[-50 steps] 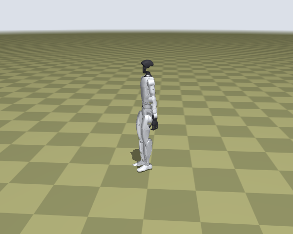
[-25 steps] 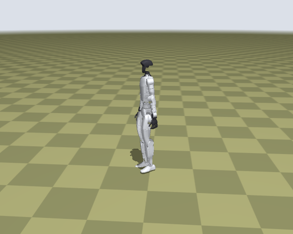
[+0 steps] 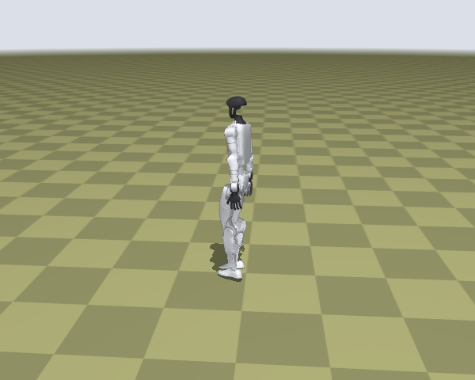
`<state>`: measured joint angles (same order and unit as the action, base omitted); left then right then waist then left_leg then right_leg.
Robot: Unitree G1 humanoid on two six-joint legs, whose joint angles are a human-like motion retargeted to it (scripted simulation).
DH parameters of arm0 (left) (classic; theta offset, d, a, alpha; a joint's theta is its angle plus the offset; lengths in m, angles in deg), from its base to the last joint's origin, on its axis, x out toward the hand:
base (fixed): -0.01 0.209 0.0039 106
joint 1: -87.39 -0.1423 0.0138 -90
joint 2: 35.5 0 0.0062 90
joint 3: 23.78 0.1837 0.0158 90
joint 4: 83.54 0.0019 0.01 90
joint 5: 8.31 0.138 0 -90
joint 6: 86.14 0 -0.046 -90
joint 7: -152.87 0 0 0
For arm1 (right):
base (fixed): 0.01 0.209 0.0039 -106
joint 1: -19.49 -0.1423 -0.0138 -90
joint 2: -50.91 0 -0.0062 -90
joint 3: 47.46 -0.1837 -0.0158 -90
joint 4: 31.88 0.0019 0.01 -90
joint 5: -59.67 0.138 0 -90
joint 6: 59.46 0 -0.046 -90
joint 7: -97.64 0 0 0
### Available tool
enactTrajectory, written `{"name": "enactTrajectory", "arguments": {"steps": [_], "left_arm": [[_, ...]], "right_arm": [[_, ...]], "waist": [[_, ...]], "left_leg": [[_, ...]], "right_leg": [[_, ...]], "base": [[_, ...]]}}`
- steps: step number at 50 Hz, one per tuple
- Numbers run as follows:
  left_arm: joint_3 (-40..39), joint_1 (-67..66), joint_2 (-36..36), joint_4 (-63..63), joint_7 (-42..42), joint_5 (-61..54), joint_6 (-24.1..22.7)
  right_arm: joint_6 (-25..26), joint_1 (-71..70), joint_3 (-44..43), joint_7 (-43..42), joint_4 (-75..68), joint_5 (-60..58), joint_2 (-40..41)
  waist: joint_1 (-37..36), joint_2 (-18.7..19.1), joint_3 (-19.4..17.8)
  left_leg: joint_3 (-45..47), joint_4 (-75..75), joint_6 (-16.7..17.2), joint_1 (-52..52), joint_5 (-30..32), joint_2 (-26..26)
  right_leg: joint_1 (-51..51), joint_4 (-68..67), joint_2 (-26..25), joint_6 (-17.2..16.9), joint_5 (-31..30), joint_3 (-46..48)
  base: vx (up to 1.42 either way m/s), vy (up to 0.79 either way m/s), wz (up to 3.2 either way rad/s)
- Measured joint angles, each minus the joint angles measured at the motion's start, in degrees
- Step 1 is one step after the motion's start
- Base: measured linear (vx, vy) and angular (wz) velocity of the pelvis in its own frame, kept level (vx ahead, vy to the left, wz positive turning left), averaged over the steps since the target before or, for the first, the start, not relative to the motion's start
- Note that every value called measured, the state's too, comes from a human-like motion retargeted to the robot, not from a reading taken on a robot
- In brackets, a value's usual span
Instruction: In place motions
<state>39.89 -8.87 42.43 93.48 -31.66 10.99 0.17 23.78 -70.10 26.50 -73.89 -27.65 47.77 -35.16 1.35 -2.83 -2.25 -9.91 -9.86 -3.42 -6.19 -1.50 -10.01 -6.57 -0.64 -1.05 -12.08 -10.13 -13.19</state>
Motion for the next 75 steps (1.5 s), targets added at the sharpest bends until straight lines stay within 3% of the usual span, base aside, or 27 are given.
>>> {"name": "enactTrajectory", "arguments": {"steps": [4, 7, 10, 12, 15, 20, 24, 28, 32, 37, 40, 42, 43, 45, 48, 50, 53, 55, 57, 58, 59, 63, 68, 75], "left_arm": [[-1.4, 2.2, 2.1, -0.2, -1.2, -1.3, 0.3], [-0.2, 3.3, 5.1, -0.2, -2.0, -1.1, 0.5], [2.3, 3.6, 8.4, 0.4, -2.5, 1.7, 0.9], [5.0, 4.0, 10.6, 0.3, -2.4, 5.5, 1.6], [7.7, 3.9, 12.0, -1.3, -2.4, 9.8, 2.0], [6.3, 2.8, 11.0, -3.9, -3.0, 10.0, 1.9], [1.5, 2.3, 8.4, -5.1, -2.7, 7.0, 2.2], [-2.8, 2.3, 6.5, -5.7, -2.5, 3.5, 2.1], [-5.0, 1.5, 5.6, -6.8, -2.6, 2.1, 1.7], [-5.7, 0.9, 5.9, -7.0, -3.4, 1.0, 1.2], [-5.7, 0.0, 6.4, -7.1, -4.4, 3.6, 1.7], [-5.0, 0.1, 7.0, -6.8, -3.8, 4.5, 1.6], [-4.5, 0.2, 7.2, -6.5, -3.5, 4.9, 1.6], [-3.6, 0.5, 6.6, -6.2, -3.3, 5.5, 1.7], [-3.4, 0.9, 5.5, -5.8, -3.1, 5.6, 1.6], [-3.0, 2.0, 4.5, -5.4, -2.9, 5.0, 1.4], [-2.5, 2.5, 3.6, -4.8, -2.3, 5.0, 1.1], [-2.3, 2.1, 3.3, -4.3, -1.8, 5.2, 1.1], [-2.5, 1.2, 2.9, -3.4, -1.4, 4.7, 1.3], [-3.5, 1.0, 2.8, -2.5, -1.4, 4.1, 1.6], [-4.9, 0.5, 2.6, -1.7, -1.5, 3.7, 1.9], [-9.2, -1.0, 1.6, -0.6, -2.1, 2.9, 2.8], [-10.0, -2.0, 2.0, -3.5, -1.8, 5.1, 2.4], [-8.4, 1.5, 4.4, -3.1, -2.0, 3.5, 3.2]], "right_arm": [[-0.9, -3.2, 1.5, 0.1, 2.4, 3.3, 1.5], [-1.0, -4.7, 3.1, 1.8, 3.1, 5.8, 2.4], [-0.4, -4.9, 4.6, 1.5, 3.0, 4.6, 2.9], [-0.4, -4.4, 4.7, 0.3, 2.2, 3.4, 3.0], [0.0, -3.2, 3.9, 0.2, 0.6, 2.7, 2.7], [1.1, -1.8, 2.4, -1.5, -2.5, 1.7, 1.5], [1.9, -1.2, 0.3, -2.5, -5.2, 4.0, 1.0], [2.2, 0.1, -1.1, -2.9, -7.1, 7.1, 1.0], [2.9, 0.9, -1.8, -2.9, -8.3, 7.0, 1.8], [2.7, 0.5, 0.2, -2.3, -5.9, 4.3, 3.6], [2.8, -0.4, 1.5, -2.4, -5.1, 2.6, 4.1], [2.8, -1.2, 1.7, -2.3, -4.7, 2.2, 4.1], [2.8, -1.4, 1.7, -2.2, -4.5, 2.1, 4.1], [2.6, -1.6, 1.5, -2.3, -3.7, 2.3, 3.7], [2.5, -2.0, 0.7, -2.7, -3.1, 2.6, 3.1], [2.3, -2.8, -0.7, -2.9, -2.6, 3.0, 2.6], [2.1, -3.6, -1.5, -2.6, -2.1, 3.6, 2.1], [2.3, -4.3, -1.3, -2.4, -1.9, 3.4, 1.9], [2.6, -5.3, -0.5, -2.4, -1.5, 2.5, 2.3], [3.0, -6.5, 0.5, -2.3, -1.4, 1.8, 2.7], [3.2, -7.1, 1.7, -2.5, -1.0, 1.4, 3.5], [1.6, -7.9, 6.2, -3.0, 1.2, 4.4, 7.2], [1.6, -7.3, 10.3, -0.2, 1.8, 4.5, 9.0], [2.8, -5.3, 9.2, -3.1, -3.9, -0.9, 7.1]], "waist": [[4.8, -1.3, -3.2], [4.7, -1.2, -4.8], [5.8, 0.4, -3.9], [5.5, 1.8, -2.9], [3.1, 3.2, -2.2], [1.8, 6.3, -0.3], [3.4, 7.7, 1.2], [2.1, 5.9, 2.7], [0.1, 4.6, 4.6], [2.7, 0.1, 2.5], [4.7, -3.3, 2.4], [3.5, -2.4, 1.2], [2.1, -1.0, 0.5], [0.2, -1.1, 0.4], [-3.0, -1.6, 0.4], [-5.6, -0.8, -0.1], [-11.1, 1.2, -0.7], [-15.3, 3.4, -1.1], [-11.9, 4.1, -1.5], [-8.6, 5.0, -1.9], [-6.6, 5.9, -2.2], [0.6, 6.1, -1.3], [1.2, 6.1, -2.5], [2.1, 4.9, -1.8]], "left_leg": [[9.0, 3.1, 0.1, 0.7, 0.4, 2.1], [15.4, 4.1, -0.2, 0.9, -0.2, 4.2], [20.5, 4.3, 0.0, 0.1, -0.6, 7.1], [25.6, 5.1, -0.1, 0.3, -0.7, 9.2], [32.2, 6.6, -0.5, 1.8, -1.0, 10.9], [42.5, 8.6, -1.0, 4.3, -2.4, 12.8], [47.9, 7.8, -0.7, 5.2, -4.4, 13.7], [57.2, 7.4, 0.4, 8.2, -6.6, 12.4], [64.8, 4.9, 1.8, 10.6, -7.9, 13.6], [68.0, -6.7, -0.1, 13.9, -7.9, 17.1], [65.0, -23.4, -6.2, 11.7, -8.2, 22.8], [55.8, -37.1, -11.6, 6.8, -9.5, 29.3], [48.4, -42.0, -11.6, 3.7, -9.5, 31.3], [31.7, -41.6, -11.6, -4.2, -5.4, 20.8], [16.5, -35.0, -8.0, -8.1, -2.6, 7.1], [7.1, -25.2, -5.7, -8.4, -1.9, 2.2], [-2.1, -7.6, -2.8, -5.2, -1.1, 1.2], [-13.4, 2.5, 3.1, -2.6, 5.1, 0.4], [-9.5, 5.0, 3.0, -1.0, 5.6, 2.3], [2.5, 3.0, 3.3, -1.4, 4.2, 6.6], [6.1, 3.2, 3.3, -0.9, 4.2, 8.3], [6.3, 7.1, 2.5, 0.6, 5.2, 8.3], [14.0, 9.8, 1.1, 4.2, 4.9, 9.1], [15.6, 9.0, -0.5, 4.6, 3.7, 7.7]], "right_leg": [[-2.5, -0.7, -1.5, 0.9, -0.2, -1.4], [-4.5, -2.9, -2.9, 7.4, 0.8, 1.6], [-4.7, -3.5, 1.2, 13.7, 5.2, 25.9], [-2.7, -4.3, 4.3, 15.4, 8.1, 44.4], [-0.8, -7.0, 5.8, 16.3, 10.5, 51.2], [3.0, -10.6, 6.9, 20.0, 17.1, 56.2], [7.0, -9.5, 8.4, 19.6, 19.5, 60.6], [9.9, -5.5, 8.9, 14.8, 18.0, 60.4], [7.0, -4.9, 7.4, 16.7, 17.1, 51.8], [8.1, -4.5, 9.3, 17.3, 16.3, 46.1], [8.7, -4.3, 11.5, 17.2, 15.8, 42.7], [9.7, -3.5, 8.6, 17.8, 15.4, 39.3], [10.3, -2.9, 5.6, 18.8, 15.2, 37.2], [9.1, -1.6, 6.5, 18.7, 12.7, 33.9], [7.4, -1.3, 7.4, 18.8, 11.3, 29.5], [5.9, -1.2, 6.8, 19.0, 10.3, 26.2], [4.4, -1.4, 4.2, 19.0, 9.4, 20.4], [4.3, -1.3, 0.7, 19.3, 8.8, 15.5], [5.2, -0.9, 0.1, 18.9, 8.3, 15.1], [5.6, -0.9, -0.6, 18.7, 8.1, 15.4], [6.0, -0.9, -1.6, 18.7, 7.9, 14.6], [3.8, -2.0, -2.3, 18.8, 7.2, 11.4], [3.5, -2.7, -4.2, 18.0, 6.1, 6.2], [3.4, -2.0, -3.2, 15.9, 6.3, 6.1]], "base": [[-0.31, 0.05, -1.90], [-0.29, 0.09, -2.63], [-0.22, 0.08, -2.12], [-0.16, 0.11, -2.56], [-0.12, 0.10, -2.76], [-0.07, 0.09, -2.58], [-0.06, -0.03, -1.93], [0.00, -0.17, -2.08], [0.04, -0.30, -1.72], [-0.01, -0.36, -1.10], [0.06, -0.25, -0.93], [0.09, -0.32, -1.50], [0.06, -0.24, -1.77], [-0.06, -0.02, -1.51], [-0.03, 0.02, -1.44], [-0.01, 0.02, -1.75], [0.09, 0.04, -2.28], [0.17, 0.05, -2.44], [0.17, 0.05, -0.71], [0.18, 0.03, -0.57], [0.17, 0.00, -1.17], [0.02, 0.10, -1.29], [0.03, 0.01, -1.76], [0.00, 0.01, -0.59]]}}
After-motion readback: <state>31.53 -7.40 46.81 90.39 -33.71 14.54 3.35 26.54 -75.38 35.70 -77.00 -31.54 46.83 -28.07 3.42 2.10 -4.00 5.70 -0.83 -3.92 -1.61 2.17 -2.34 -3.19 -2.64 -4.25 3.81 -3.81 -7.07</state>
